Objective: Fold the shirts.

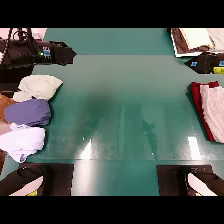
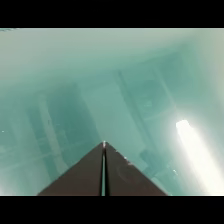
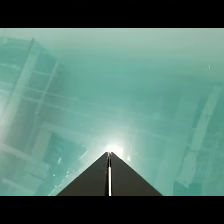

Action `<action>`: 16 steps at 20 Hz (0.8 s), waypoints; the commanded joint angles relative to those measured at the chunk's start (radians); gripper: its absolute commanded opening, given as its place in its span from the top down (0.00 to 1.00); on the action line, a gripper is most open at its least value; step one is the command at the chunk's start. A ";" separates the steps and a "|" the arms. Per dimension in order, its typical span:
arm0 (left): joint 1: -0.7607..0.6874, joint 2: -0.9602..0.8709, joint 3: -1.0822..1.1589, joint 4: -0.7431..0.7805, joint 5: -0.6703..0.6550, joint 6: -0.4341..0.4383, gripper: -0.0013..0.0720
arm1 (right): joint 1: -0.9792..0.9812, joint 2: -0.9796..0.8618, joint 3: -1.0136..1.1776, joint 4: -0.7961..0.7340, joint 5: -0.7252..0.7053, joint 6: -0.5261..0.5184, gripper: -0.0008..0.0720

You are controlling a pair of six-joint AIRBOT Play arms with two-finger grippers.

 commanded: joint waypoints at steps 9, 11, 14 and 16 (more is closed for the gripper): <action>0.000 0.000 0.000 0.000 0.007 0.000 0.95 | 0.004 0.000 0.000 0.002 -0.002 -0.001 0.97; 0.000 0.000 0.000 0.000 0.007 0.000 0.95 | 0.004 0.000 0.000 0.001 -0.002 -0.001 0.97; 0.000 -0.008 0.000 0.000 0.141 -0.034 0.95 | 0.004 0.000 0.000 0.002 -0.003 -0.001 0.97; 0.000 -0.008 0.000 0.002 0.182 -0.034 0.94 | 0.004 0.000 -0.001 0.002 -0.010 0.000 0.97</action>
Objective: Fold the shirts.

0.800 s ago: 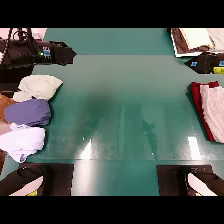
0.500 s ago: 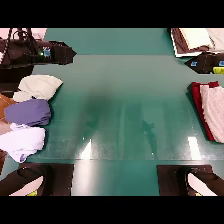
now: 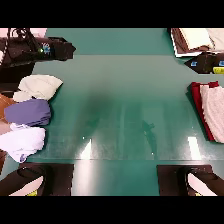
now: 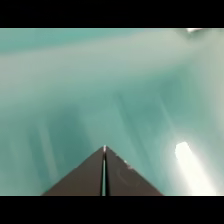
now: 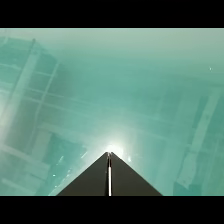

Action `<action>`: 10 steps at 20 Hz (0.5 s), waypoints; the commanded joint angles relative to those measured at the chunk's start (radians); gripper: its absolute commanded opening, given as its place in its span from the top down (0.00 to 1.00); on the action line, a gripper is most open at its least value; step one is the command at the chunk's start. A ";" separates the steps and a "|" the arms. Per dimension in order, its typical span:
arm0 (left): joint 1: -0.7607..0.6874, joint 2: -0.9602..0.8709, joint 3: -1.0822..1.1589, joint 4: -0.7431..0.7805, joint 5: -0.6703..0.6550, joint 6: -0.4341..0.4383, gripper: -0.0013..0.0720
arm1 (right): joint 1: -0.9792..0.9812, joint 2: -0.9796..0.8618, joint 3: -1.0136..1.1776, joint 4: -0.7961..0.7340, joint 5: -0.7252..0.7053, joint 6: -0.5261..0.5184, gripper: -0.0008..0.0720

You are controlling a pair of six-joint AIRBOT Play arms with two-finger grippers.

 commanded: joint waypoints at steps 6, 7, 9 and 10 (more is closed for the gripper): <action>0.038 -0.031 0.000 0.364 0.025 -0.035 0.16 | 0.001 0.000 -0.002 0.002 -0.007 0.002 0.97; 0.070 -0.053 -0.003 0.415 -0.003 -0.037 0.16 | 0.002 0.000 -0.002 0.002 -0.006 0.002 0.97; 0.166 -0.116 -0.027 0.459 -0.058 -0.059 0.16 | 0.001 0.000 -0.002 0.007 -0.007 0.002 0.97; 0.222 -0.159 -0.042 0.458 -0.084 -0.064 0.16 | 0.002 0.000 -0.002 0.008 -0.007 0.002 0.97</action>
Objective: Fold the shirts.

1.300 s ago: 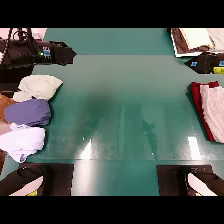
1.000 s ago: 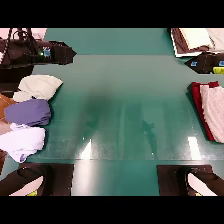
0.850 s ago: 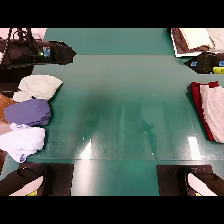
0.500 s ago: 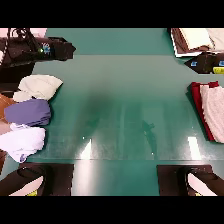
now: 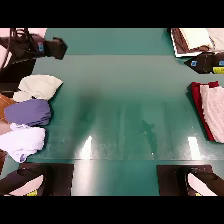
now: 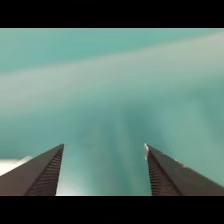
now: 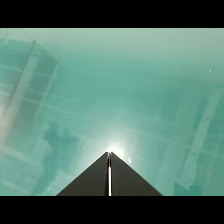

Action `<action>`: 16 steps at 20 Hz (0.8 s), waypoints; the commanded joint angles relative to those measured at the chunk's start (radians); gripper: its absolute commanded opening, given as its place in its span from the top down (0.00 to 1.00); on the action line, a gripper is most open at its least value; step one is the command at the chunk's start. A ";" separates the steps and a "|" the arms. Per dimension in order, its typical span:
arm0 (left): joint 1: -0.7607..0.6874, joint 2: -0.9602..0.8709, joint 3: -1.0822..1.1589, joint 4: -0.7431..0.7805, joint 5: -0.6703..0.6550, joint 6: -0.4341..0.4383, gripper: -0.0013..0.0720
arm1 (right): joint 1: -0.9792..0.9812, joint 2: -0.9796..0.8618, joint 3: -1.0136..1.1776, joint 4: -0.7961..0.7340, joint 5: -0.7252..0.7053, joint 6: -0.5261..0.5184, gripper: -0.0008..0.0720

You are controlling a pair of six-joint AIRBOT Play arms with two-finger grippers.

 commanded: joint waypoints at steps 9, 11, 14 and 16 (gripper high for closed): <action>0.335 -0.388 -0.121 0.101 -0.115 -0.028 0.16 | 0.001 0.000 0.000 0.005 0.000 0.028 0.97; 0.335 -0.386 -0.117 0.100 -0.111 -0.028 0.16 | 0.001 0.000 0.000 0.005 0.000 0.028 0.97; 0.335 -0.352 -0.084 0.100 -0.117 -0.027 0.95 | 0.001 0.000 0.000 0.005 -0.008 0.028 0.97; 0.332 -0.281 -0.037 0.091 -0.126 -0.027 0.95 | 0.001 0.006 0.001 0.006 -0.042 0.038 0.97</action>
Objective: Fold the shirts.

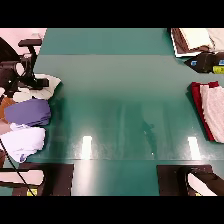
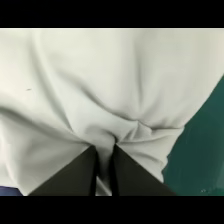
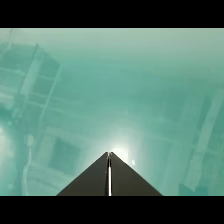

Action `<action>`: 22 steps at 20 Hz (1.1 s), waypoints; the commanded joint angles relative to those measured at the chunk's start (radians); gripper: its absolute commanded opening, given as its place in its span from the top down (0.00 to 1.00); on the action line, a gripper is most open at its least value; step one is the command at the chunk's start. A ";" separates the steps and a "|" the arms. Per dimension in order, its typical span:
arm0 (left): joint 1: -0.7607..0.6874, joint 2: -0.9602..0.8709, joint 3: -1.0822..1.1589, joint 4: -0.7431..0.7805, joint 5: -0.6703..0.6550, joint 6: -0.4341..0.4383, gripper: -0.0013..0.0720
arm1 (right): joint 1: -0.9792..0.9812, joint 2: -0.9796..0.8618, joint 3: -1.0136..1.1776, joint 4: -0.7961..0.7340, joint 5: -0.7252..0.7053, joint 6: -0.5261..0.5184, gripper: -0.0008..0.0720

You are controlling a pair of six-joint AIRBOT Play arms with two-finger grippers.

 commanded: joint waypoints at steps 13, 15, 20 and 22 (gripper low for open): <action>-0.500 0.520 0.314 -0.034 -0.320 -0.028 0.95 | 0.000 0.160 0.003 0.000 -0.250 0.030 0.97; -0.624 0.453 0.273 -0.036 -0.338 -0.055 0.95 | 0.000 0.163 0.010 -0.001 -0.243 0.030 0.97; -0.900 0.219 0.175 -0.281 -0.209 -0.022 0.22 | 0.000 0.109 0.117 -0.003 -0.122 0.029 0.97; -0.941 0.143 0.173 -0.311 -0.128 -0.015 0.07 | 0.000 0.080 0.162 -0.003 -0.068 0.029 0.97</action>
